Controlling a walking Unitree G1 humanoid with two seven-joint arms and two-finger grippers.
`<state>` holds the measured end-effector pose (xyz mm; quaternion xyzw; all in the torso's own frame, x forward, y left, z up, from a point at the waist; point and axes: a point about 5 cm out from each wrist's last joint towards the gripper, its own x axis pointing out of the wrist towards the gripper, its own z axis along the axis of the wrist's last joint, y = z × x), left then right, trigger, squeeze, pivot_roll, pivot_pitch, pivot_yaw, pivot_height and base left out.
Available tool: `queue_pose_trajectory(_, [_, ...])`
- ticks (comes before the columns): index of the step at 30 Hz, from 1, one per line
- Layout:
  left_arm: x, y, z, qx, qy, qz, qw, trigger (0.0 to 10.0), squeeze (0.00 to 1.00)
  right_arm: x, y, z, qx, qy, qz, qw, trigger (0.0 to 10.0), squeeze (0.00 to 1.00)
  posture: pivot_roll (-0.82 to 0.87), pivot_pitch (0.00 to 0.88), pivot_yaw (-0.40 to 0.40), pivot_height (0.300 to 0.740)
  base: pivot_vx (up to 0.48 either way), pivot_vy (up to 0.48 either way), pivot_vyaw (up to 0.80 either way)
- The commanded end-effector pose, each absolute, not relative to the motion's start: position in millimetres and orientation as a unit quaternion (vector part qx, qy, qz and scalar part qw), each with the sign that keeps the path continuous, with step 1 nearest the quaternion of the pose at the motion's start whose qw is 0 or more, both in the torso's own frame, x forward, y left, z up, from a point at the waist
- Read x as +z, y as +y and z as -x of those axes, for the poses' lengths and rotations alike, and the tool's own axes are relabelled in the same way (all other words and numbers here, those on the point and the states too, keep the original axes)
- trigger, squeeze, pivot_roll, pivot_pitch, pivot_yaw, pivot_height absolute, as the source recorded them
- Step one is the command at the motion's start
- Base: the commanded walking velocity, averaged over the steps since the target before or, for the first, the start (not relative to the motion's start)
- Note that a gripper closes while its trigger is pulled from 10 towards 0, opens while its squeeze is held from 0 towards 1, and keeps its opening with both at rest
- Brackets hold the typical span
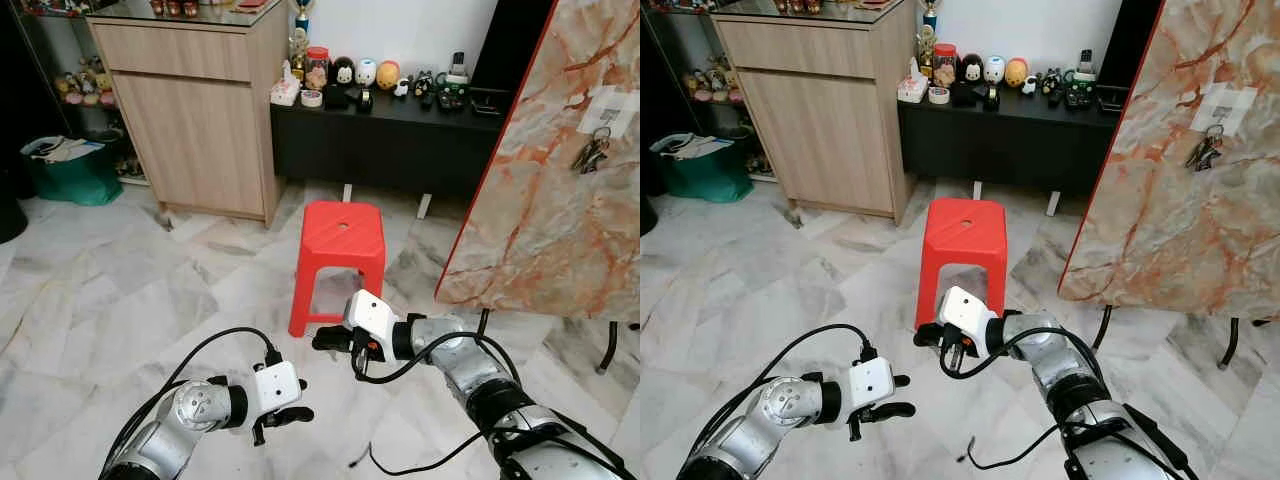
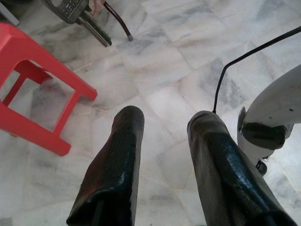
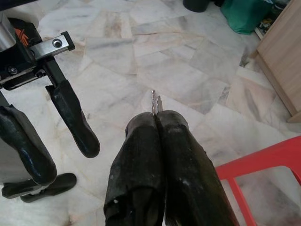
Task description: Hang keys on a hook
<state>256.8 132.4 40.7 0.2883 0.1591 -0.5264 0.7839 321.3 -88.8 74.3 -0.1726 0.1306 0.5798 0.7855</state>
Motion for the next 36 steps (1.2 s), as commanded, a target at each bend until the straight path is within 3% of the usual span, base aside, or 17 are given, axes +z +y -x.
queue_pose_trajectory(1, [39.1,134.6,-256.4,-0.519,0.168,-0.27,0.793,10.0,0.0,78.9,-89.0,-324.0,0.577,0.121,0.16,0.792,0.0,0.0,0.13,0.0,-0.09,0.74,0.0,0.0,0.0])
queue_pose_trajectory(2, [39.4,135.8,-257.3,-0.511,0.166,-0.255,0.804,10.0,0.0,80.1,-87.9,-324.0,0.579,0.119,0.149,0.793,0.0,0.0,0.13,0.0,-0.09,0.74,0.0,0.0,0.0])
queue_pose_trajectory(3, [41.5,135.4,-262.4,-0.485,0.152,-0.214,0.834,10.0,0.0,85.1,-85.1,-325.0,0.586,0.109,0.132,0.792,0.0,0.0,0.13,0.0,-0.092,0.74,0.0,0.0,0.0])
queue_pose_trajectory(4, [41.5,135.4,-262.4,-0.485,0.152,-0.214,0.834,10.0,0.0,85.1,-85.1,-325.0,0.586,0.109,0.132,0.792,0.0,0.0,0.13,0.0,-0.092,0.74,0.0,0.0,0.0])
queue_pose_trajectory(6, [44.7,134.6,-269.1,-0.447,0.132,-0.157,0.871,10.0,0.0,91.1,-81.7,-326.3,0.595,0.097,0.111,0.79,0.0,0.0,0.13,0.0,-0.092,0.74,0.0,0.0,0.0])
queue_pose_trajectory(11, [51.6,131.8,-276.5,-0.413,0.109,-0.097,0.899,10.0,0.0,94.1,-78.9,-326.0,0.602,0.088,0.094,0.788,0.0,0.0,0.13,0.0,-0.094,0.74,0.0,0.0,0.0])
queue_pose_trajectory(24, [52.6,130.3,-277.7,-0.403,0.099,-0.055,0.908,10.0,0.0,96.3,-79.5,-325.8,0.61,0.089,0.089,0.782,0.0,0.0,0.13,0.0,-0.1,0.74,0.0,0.0,0.0])
queue_pose_trajectory(33, [53.2,123.6,-274.9,-0.43,0.1,-0.054,0.896,10.0,0.0,96.1,-78.0,-325.5,0.613,0.091,0.092,0.78,0.0,0.0,0.13,0.0,-0.102,0.74,0.0,0.0,0.0])
queue_pose_trajectory(35, [52.5,122.5,-273.9,-0.436,0.102,-0.05,0.893,9.5,0.0,95.7,-78.1,-325.3,0.613,0.092,0.092,0.78,0.0,0.0,0.13,0.0,-0.103,0.74,0.0,0.0,0.0])
queue_pose_trajectory(36, [52.6,121.5,-273.4,-0.438,0.102,-0.046,0.892,5.3,0.0,95.6,-78.4,-325.2,0.612,0.092,0.092,0.78,0.0,0.0,0.13,0.0,-0.103,0.74,0.0,0.0,0.0])
